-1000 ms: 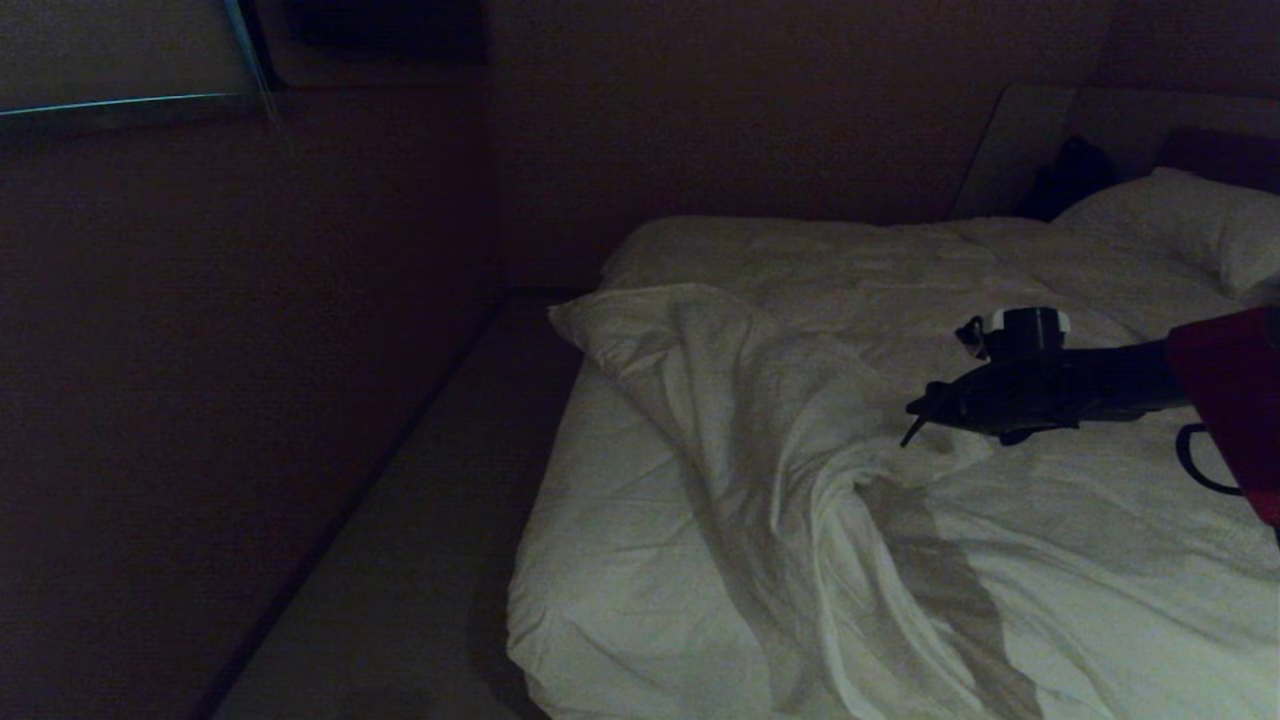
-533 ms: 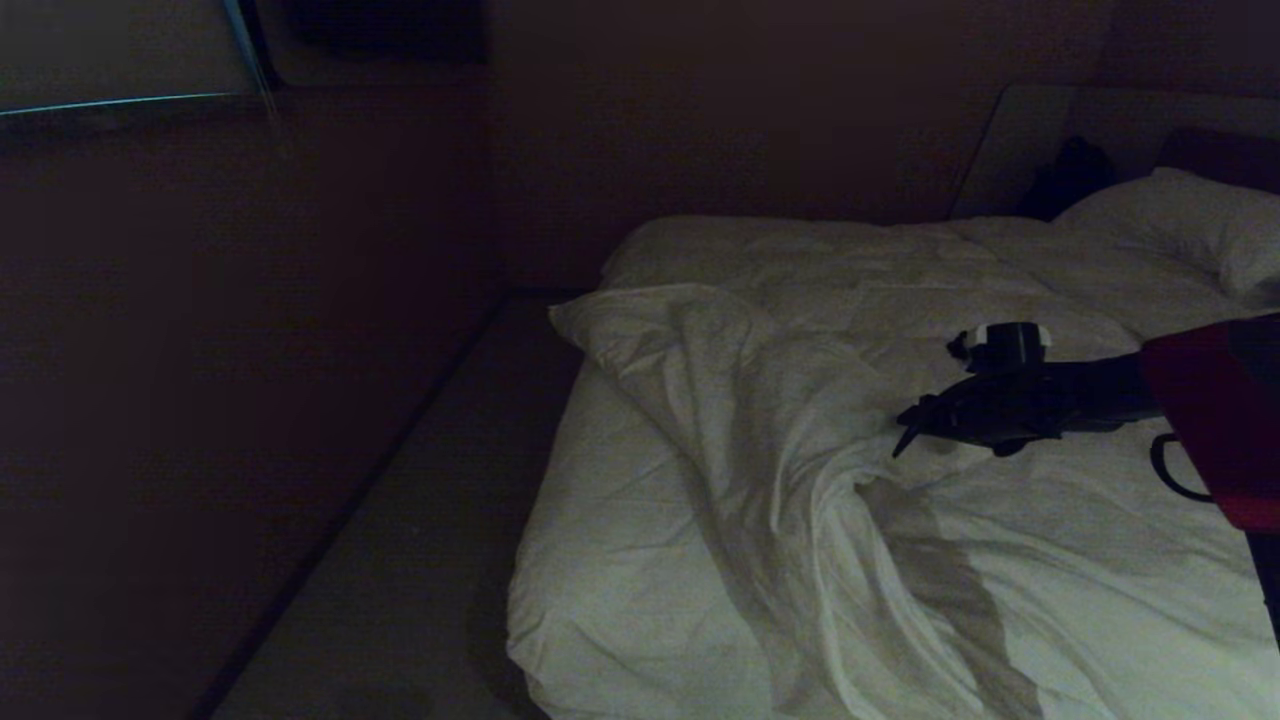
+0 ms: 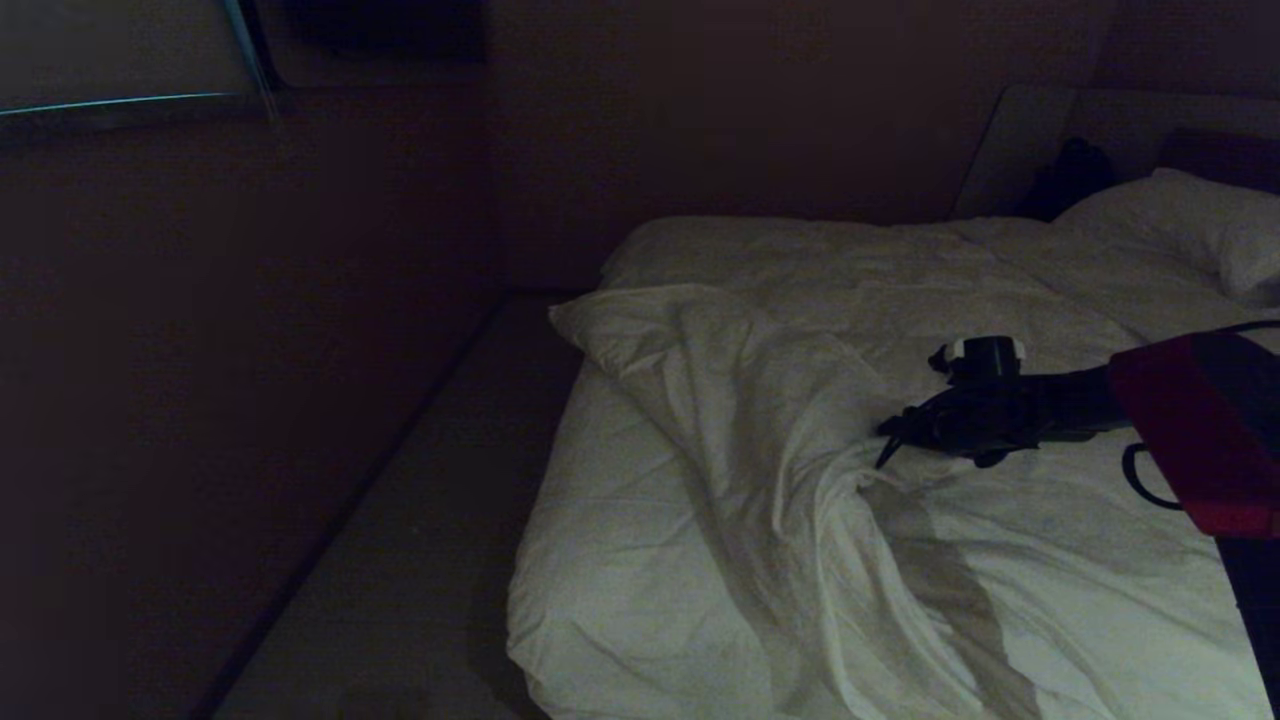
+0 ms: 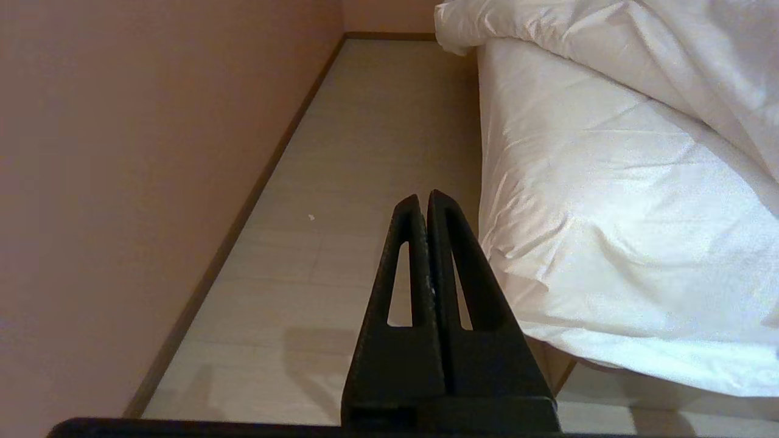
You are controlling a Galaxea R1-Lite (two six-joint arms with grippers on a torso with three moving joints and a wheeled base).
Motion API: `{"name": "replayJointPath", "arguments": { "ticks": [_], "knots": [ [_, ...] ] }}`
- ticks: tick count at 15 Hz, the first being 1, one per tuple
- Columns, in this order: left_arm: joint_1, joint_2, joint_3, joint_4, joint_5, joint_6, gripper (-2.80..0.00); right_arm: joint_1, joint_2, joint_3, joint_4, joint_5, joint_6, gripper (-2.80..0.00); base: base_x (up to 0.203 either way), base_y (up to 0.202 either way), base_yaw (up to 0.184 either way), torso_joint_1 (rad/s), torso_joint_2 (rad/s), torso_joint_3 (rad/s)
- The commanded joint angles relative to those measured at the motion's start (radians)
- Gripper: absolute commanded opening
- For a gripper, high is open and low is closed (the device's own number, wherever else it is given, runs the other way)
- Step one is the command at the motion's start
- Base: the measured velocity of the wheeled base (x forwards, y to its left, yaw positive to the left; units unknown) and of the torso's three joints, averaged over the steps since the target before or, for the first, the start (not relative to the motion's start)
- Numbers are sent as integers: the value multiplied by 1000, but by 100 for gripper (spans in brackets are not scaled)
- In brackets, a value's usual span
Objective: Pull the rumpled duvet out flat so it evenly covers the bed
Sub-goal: Flatten the corners of the folded blanket
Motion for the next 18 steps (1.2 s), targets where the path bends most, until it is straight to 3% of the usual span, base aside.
{"name": "replayJointPath", "arguments": {
  "ticks": [1, 11, 12, 18],
  "knots": [
    [0, 0, 0, 0, 0, 0, -280, 0, 35, -20, 3, 0, 9, 0, 0, 0, 0, 0, 0, 0],
    [0, 0, 0, 0, 0, 0, -280, 0, 62, -50, 41, 0, 15, 0, 0, 0, 0, 0, 0, 0],
    [0, 0, 0, 0, 0, 0, -280, 0, 62, -48, 41, 0, 14, -280, 0, 0, 0, 0, 0, 0],
    [0, 0, 0, 0, 0, 0, -280, 0, 57, -50, 41, 0, 16, -280, 0, 0, 0, 0, 0, 0]
  ]
}}
